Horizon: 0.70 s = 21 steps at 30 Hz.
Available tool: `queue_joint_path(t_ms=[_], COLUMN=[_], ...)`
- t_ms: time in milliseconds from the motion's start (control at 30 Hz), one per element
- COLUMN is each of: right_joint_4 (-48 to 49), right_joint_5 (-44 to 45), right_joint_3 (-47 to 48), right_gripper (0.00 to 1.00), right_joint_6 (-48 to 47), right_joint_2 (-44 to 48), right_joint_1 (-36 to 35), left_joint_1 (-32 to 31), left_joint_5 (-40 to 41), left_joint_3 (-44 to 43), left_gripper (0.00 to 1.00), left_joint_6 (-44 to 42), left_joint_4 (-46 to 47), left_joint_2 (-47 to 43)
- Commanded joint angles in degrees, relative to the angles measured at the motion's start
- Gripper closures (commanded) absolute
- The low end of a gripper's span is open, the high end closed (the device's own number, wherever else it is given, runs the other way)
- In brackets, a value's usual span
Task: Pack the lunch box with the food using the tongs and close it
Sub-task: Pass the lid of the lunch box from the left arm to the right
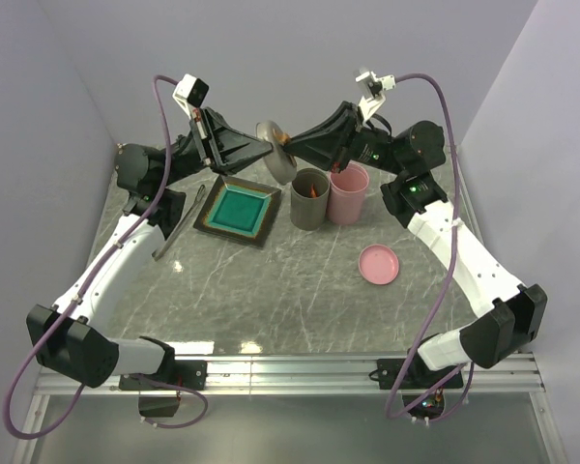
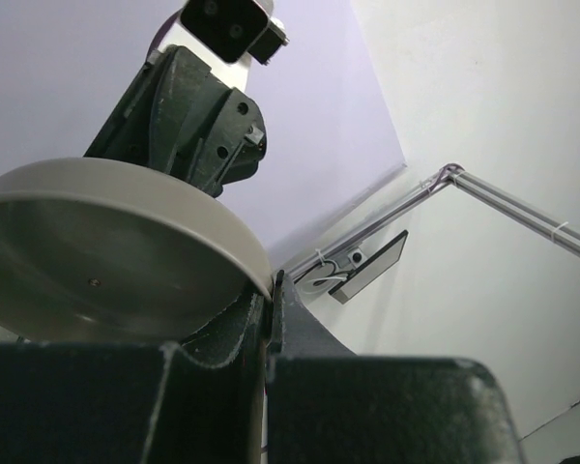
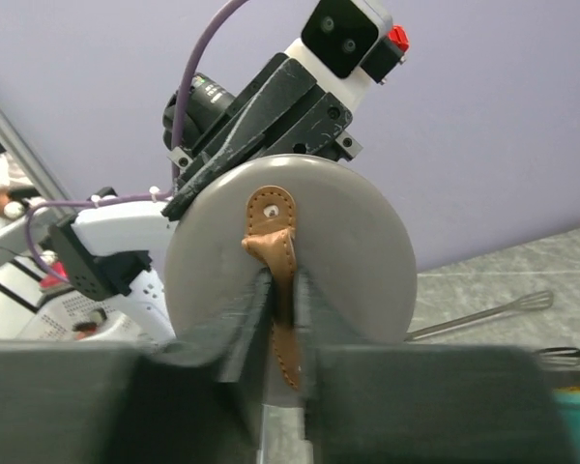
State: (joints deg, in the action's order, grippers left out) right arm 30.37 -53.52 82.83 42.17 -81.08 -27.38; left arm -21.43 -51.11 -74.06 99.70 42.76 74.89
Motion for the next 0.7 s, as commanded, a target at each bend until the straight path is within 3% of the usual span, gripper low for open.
queue_joint_path(t_ms=[0,33,200,233,367,400,467,500,667], right_joint_4=[-2.69,-2.51,-6.62,-8.03,-15.41,-18.13,-21.04,-25.32,-38.61], right_joint_5=[-2.03,-2.29,-2.73,-2.21,1.21,1.92,3.58,4.64,13.5], right_joint_3=[1.72,1.72,2.25,2.51,2.86,2.87,3.21,3.74,8.04], right_gripper=[0.87,0.99,1.0,1.0,1.0,1.0,1.0,1.0,1.0], right_joint_6=[-1.22,-1.04,-3.05,-4.98,-10.08,-10.88,-13.51,-14.91,-28.79], right_joint_2=[0.39,0.48,1.27,1.71,2.85,3.12,3.91,4.17,4.88], right_joint_1=[-2.07,-2.15,-2.07,-1.89,-0.23,0.3,1.8,2.32,3.29], left_joint_1=[-0.89,-0.89,-0.63,-0.37,0.95,1.39,2.79,3.23,6.22], left_joint_5=[0.58,0.66,1.01,1.1,1.1,1.1,0.93,0.84,2.77], left_joint_3=[-2.05,-1.88,-1.44,-1.35,-0.47,-0.12,0.41,0.5,-0.03], left_gripper=[1.0,1.0,0.99,0.94,0.61,0.48,0.35,0.21,0.06], left_joint_6=[-0.91,-0.91,-3.1,-4.5,-9.16,-9.96,-13.46,-15.22,-32.27], left_joint_4=[3.12,3.12,0.93,0.57,-2.24,-2.94,-5.75,-7.59,-23.29], left_joint_2=[-0.45,-0.54,-0.71,-0.8,-1.41,-1.59,-2.55,-2.99,-7.04])
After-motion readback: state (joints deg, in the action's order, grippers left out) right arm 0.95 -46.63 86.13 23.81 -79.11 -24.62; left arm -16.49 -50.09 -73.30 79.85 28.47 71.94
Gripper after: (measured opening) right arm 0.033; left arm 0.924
